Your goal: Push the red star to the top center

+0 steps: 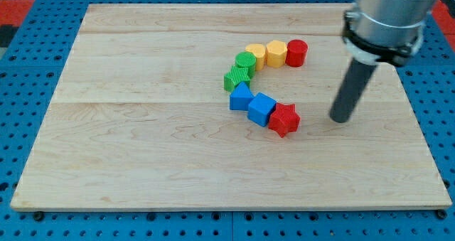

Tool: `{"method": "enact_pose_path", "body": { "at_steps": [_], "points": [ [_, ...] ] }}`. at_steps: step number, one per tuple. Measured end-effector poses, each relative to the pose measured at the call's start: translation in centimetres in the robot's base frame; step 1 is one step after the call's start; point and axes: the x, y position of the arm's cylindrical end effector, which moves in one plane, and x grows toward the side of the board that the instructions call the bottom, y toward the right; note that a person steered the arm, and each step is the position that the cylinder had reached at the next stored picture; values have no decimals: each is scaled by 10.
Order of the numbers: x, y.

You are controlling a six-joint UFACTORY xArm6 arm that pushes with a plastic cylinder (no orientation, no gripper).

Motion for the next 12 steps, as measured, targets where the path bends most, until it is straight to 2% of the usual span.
{"method": "enact_pose_path", "body": {
  "at_steps": [3, 5, 6, 8, 9, 11, 12],
  "points": [
    [6, -69],
    [23, -61],
    [45, -75],
    [54, -153],
    [69, -173],
    [71, -230],
    [47, -232]
  ]
}}
